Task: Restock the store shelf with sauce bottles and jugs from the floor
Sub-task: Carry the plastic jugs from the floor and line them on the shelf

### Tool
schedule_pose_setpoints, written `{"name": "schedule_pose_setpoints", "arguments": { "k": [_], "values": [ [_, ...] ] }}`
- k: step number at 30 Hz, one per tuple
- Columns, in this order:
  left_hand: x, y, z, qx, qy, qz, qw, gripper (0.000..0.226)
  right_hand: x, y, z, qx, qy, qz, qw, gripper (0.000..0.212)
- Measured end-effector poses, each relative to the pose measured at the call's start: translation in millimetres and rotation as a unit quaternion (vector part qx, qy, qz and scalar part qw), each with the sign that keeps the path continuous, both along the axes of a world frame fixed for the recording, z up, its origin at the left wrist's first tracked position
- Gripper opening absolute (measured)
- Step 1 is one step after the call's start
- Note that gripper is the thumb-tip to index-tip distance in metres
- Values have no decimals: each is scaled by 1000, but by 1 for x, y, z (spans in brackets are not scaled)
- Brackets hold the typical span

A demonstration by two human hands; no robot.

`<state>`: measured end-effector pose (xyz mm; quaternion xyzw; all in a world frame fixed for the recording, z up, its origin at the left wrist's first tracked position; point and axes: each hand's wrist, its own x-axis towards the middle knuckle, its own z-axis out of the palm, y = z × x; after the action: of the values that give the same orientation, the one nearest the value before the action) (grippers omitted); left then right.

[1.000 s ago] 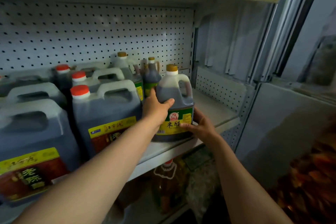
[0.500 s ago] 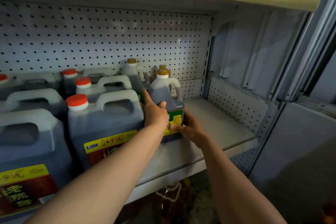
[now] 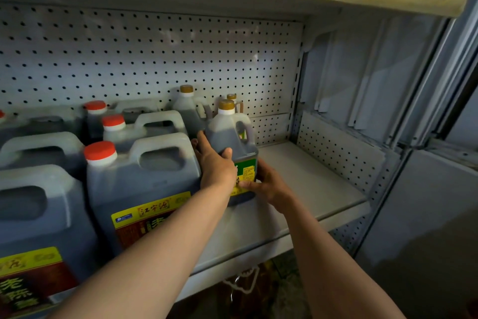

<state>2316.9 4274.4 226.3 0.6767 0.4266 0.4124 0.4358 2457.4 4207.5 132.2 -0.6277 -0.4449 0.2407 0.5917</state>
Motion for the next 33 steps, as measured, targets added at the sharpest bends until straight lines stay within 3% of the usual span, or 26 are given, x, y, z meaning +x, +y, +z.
{"name": "schedule_pose_setpoints", "arguments": {
  "k": [11,14,17,21,25,33],
  "values": [
    [4,-7,4,-17,-6,28,999,80,-2,-2,-2,-32,-23,-24,999,58],
    [6,-30,15,14,47,51,997,83,-13,-6,4,-47,-41,-42,997,66],
    [6,-57,24,72,90,13,993,81,-20,-16,12,-81,-52,-53,994,63],
    [-8,-54,18,57,74,-35,995,75,-34,-47,19,-115,-18,-101,988,106],
    [-35,-54,3,19,75,-116,990,69,-59,-85,35,-133,-13,-168,977,78],
    [-112,-69,-16,3,70,-284,956,60,-155,-157,58,-144,-62,-298,942,70]
  ]
}}
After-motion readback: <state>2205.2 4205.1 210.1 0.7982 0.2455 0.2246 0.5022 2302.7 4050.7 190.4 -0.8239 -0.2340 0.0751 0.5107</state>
